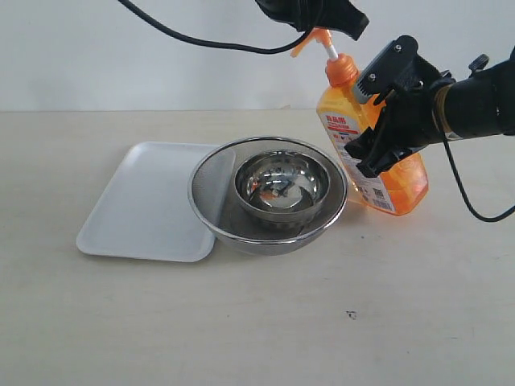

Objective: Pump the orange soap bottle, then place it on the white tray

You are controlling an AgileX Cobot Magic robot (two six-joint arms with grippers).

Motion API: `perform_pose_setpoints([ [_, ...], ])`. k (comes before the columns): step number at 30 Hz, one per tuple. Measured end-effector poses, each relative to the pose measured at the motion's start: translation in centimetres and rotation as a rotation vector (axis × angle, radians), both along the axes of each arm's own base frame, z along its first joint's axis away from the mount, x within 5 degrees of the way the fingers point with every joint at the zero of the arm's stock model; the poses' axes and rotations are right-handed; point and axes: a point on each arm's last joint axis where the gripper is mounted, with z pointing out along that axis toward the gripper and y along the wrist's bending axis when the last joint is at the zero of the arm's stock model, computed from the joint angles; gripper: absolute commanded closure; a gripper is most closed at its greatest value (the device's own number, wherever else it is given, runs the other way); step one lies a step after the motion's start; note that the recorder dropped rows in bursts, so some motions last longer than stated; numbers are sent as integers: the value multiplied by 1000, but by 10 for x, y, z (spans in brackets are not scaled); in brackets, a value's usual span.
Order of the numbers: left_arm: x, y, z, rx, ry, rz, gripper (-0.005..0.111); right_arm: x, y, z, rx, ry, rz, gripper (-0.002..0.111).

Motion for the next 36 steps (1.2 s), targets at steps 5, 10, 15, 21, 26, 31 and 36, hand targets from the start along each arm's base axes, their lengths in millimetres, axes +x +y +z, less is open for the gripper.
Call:
perform_pose_setpoints([
  [5, 0, 0, 0, 2, 6, 1, 102, 0, 0, 0, -1, 0, 1, 108],
  [10, 0, -1, -2, -17, 27, 2, 102, 0, 0, 0, -4, -1, -2, 108],
  [15, 5, -2, -9, -10, 36, 6, 102, 1, -2, 0, -21, -7, -12, 108],
  [21, 6, -2, -10, -7, 37, 9, 102, 1, -3, -1, -36, -11, -15, 108],
  [26, 6, -2, -11, -6, 39, 8, 102, 1, -4, -1, -39, -10, -14, 108],
  [31, 6, -1, -11, -3, 39, 7, 102, 1, -4, 0, -41, -13, -14, 108],
  [36, 6, -1, -11, -3, 39, 7, 102, 1, -4, 0, -41, -13, -14, 108],
])
